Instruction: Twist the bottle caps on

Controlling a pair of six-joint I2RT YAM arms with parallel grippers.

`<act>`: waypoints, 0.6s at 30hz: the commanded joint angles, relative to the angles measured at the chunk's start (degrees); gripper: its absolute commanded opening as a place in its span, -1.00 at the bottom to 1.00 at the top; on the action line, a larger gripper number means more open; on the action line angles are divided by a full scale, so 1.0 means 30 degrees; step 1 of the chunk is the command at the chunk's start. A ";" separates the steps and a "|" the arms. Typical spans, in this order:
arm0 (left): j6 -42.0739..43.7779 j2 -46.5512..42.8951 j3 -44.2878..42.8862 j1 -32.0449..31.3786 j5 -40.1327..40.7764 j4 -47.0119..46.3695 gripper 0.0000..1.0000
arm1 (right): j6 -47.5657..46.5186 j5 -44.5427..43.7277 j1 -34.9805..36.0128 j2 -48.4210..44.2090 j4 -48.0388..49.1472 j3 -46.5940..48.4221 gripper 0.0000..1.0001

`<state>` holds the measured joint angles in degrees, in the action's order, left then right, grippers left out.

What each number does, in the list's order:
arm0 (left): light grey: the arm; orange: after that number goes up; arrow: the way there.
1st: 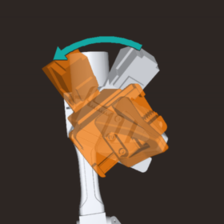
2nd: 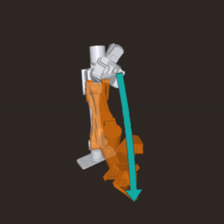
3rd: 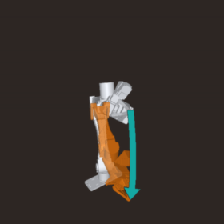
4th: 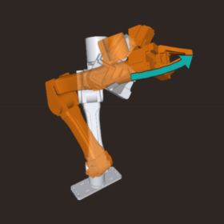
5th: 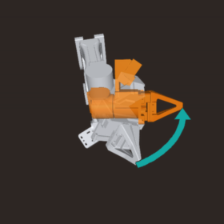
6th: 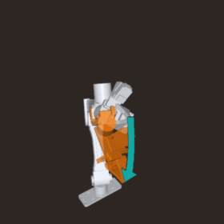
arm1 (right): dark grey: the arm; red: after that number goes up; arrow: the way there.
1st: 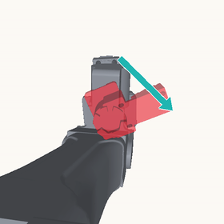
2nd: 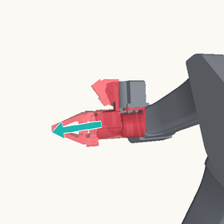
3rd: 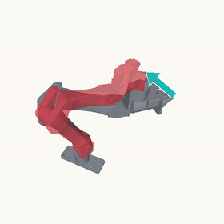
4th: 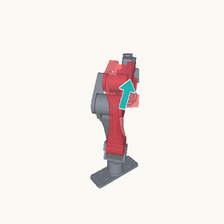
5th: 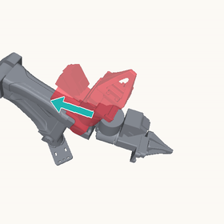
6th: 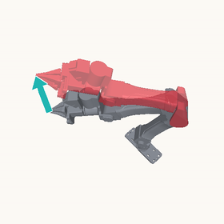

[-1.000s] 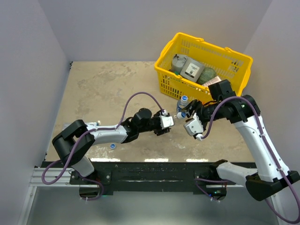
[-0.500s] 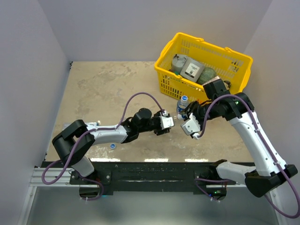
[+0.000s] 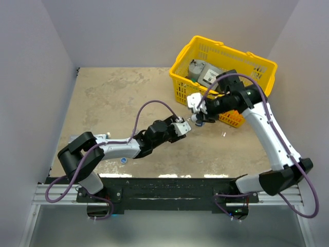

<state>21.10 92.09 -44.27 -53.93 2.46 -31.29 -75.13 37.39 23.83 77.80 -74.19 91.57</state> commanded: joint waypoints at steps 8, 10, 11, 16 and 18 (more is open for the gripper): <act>0.0114 0.0005 -0.2645 -0.0392 0.9872 -0.4278 -1.00 | 2.0849 0.1892 -0.1992 0.2220 0.2174 -0.2076 -1.00; 0.0231 0.0093 -0.2791 -0.0508 1.0194 -0.4102 -1.00 | 2.1525 0.2184 -0.2668 0.2543 0.2085 -0.2047 -1.00; 0.0289 0.0122 -0.2850 -0.0538 1.0428 -0.4015 -1.00 | 2.2660 0.3056 -0.3426 0.2601 0.2143 -0.2105 -1.00; 0.1167 0.0122 -0.2851 -0.0626 1.0957 -0.3663 -1.00 | 2.5658 0.6167 -0.4283 0.2865 0.3107 -0.2194 -1.00; 0.1663 0.0151 -0.2879 -0.0626 1.0928 -0.3429 -1.00 | 2.6069 0.6724 -0.4283 0.3011 0.3197 -0.2222 -1.00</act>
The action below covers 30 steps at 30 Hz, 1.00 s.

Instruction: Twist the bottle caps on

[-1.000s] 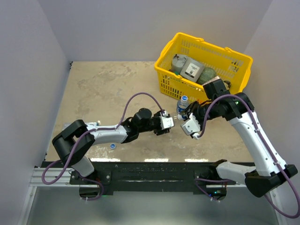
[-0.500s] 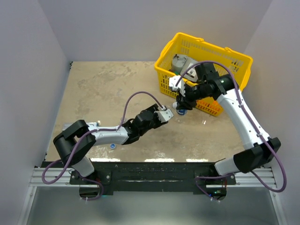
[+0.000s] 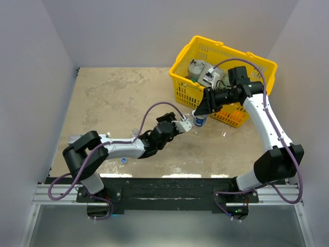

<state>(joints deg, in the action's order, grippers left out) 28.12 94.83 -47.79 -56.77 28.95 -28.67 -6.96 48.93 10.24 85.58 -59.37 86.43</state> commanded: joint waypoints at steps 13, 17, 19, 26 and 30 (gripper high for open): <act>0.3545 -0.0115 -0.2205 0.0175 0.1982 -0.4947 -1.00 | 0.4634 0.4784 0.0161 0.0887 -0.1303 -0.0335 -1.00; 0.3869 -0.0027 -0.2321 0.0116 0.1046 -0.4657 -1.00 | 0.4840 0.4845 0.0161 0.1004 -0.0805 0.0279 -1.00; 0.3782 -0.0027 -0.2438 0.0116 0.0315 -0.4071 -1.00 | 0.4404 0.4669 0.0132 0.1238 -0.0688 0.1124 -1.00; 0.0798 -0.0377 -0.2468 0.0233 -0.1941 -0.1522 0.74 | 0.2440 0.1777 0.0102 0.1618 -0.0803 0.4318 -1.00; -0.1342 -0.1079 -0.3111 0.0350 -0.3494 0.0848 0.99 | 0.0098 -0.0393 0.0103 0.2846 -0.1592 0.7656 -1.00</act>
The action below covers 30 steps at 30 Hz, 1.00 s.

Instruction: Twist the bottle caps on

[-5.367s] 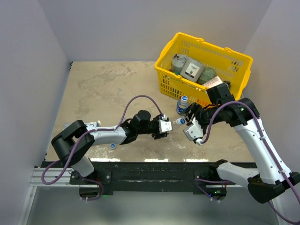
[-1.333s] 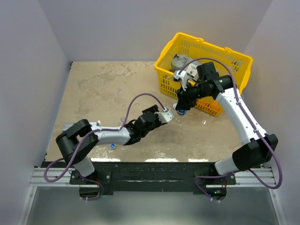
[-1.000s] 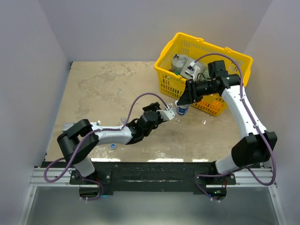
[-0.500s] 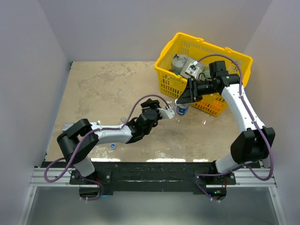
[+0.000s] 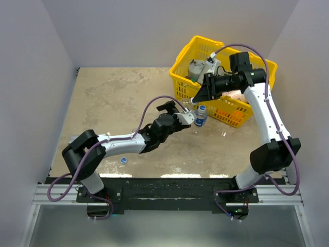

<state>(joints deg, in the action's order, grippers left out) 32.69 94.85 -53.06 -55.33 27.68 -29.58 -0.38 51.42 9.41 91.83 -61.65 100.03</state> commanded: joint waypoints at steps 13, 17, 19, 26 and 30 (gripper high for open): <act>-0.6766 -0.5948 -0.4958 0.0102 -0.7820 0.9824 0.99 | -0.5114 -0.5299 0.1402 0.3227 -0.1246 0.8785 -1.00; -0.6765 -0.8261 -0.6681 0.1564 -0.8113 1.0680 0.99 | -0.6987 -0.6880 0.3711 0.2587 -0.0696 0.7910 -1.00; -0.6183 -0.8384 -0.8435 0.2820 -0.7999 1.1031 0.99 | -0.8247 -0.7644 0.4477 0.2058 0.0067 0.6477 -1.00; -0.2811 -0.8207 -1.0703 0.5286 -0.5596 0.9100 0.99 | -0.9335 -0.9784 0.6090 0.1820 0.2208 0.4333 -1.00; -0.2780 -0.8471 -0.9972 0.6080 -0.4921 0.8924 0.99 | -0.9190 -1.1041 0.6560 0.1792 0.3233 0.3720 -1.00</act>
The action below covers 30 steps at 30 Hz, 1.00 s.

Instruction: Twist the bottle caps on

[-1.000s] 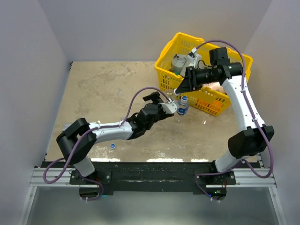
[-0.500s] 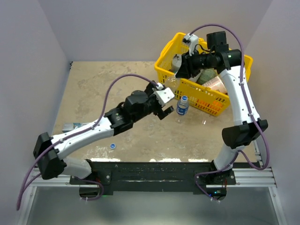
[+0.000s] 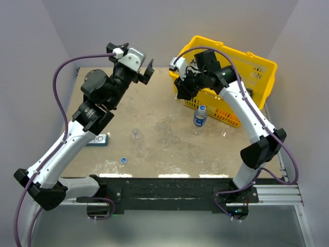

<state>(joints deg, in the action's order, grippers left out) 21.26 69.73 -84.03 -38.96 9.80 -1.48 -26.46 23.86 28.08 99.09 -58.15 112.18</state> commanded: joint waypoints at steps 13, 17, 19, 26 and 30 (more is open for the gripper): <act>0.0356 0.0281 0.0822 0.0711 0.0892 -0.0826 0.99 | -0.0614 -0.3440 0.0954 -0.0715 0.3328 -0.3438 -1.00; 0.0298 0.0281 0.0910 0.0712 0.0951 -0.0768 0.99 | -0.0527 -0.3616 0.1042 -0.0365 0.3650 -0.3818 -1.00; 0.0239 0.0251 0.1027 0.0712 0.0951 -0.0768 0.99 | -0.0497 -0.3645 0.1042 -0.0276 0.3768 -0.3907 -1.00; 0.0122 0.0193 0.1379 0.0770 0.0951 -0.0827 0.99 | -0.0556 -0.4231 0.1101 -0.0100 0.3915 -0.4551 -0.69; 0.0034 0.0193 0.1467 0.0799 0.0951 -0.0856 0.99 | -0.0497 -0.4348 0.1130 -0.0100 0.4003 -0.4844 -0.56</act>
<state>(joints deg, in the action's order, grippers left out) 22.04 70.70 -79.79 -37.08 12.05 -1.19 -27.53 12.40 31.11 99.07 -47.77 98.63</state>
